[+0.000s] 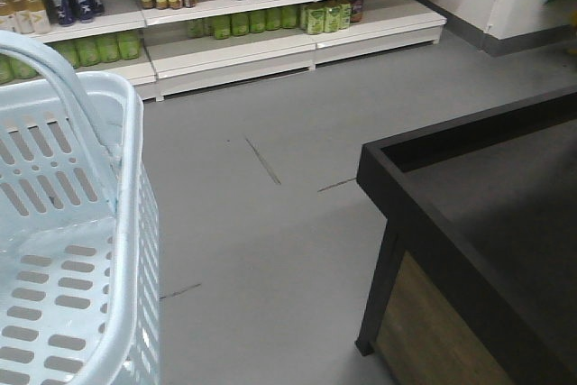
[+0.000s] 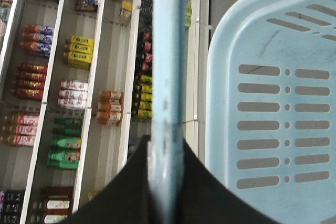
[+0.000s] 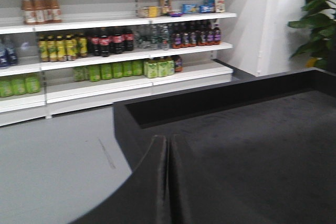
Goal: Pick three apples into basket with both arms
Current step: 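Turn the base toward the table with apples and oranges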
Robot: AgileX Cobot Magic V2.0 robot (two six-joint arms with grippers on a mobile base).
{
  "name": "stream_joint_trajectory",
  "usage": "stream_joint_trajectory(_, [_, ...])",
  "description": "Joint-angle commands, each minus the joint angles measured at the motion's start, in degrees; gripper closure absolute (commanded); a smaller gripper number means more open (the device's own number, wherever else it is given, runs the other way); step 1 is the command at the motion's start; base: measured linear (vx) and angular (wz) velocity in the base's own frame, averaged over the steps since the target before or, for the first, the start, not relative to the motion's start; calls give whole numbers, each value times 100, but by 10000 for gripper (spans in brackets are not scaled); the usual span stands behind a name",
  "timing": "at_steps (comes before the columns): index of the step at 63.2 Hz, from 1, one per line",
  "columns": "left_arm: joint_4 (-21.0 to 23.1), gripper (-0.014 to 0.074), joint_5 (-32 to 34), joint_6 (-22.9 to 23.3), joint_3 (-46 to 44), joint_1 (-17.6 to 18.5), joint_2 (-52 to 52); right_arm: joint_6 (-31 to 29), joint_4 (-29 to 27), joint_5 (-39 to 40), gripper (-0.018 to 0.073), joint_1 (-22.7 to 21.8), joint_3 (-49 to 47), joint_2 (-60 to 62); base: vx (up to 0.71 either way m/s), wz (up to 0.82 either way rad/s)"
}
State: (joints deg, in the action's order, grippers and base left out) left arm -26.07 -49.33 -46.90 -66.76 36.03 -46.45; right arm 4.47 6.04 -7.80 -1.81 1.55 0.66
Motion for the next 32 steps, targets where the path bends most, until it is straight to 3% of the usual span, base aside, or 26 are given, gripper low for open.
stream_joint_trajectory(1, [-128,603,500,94,-202,37,13,-2,30,425,568,-39,85,74,8,-38])
stream_joint_trajectory(32, [-112,603,492,94,-202,37,-6,-2,30,406,568,-39,85,74,7,-40])
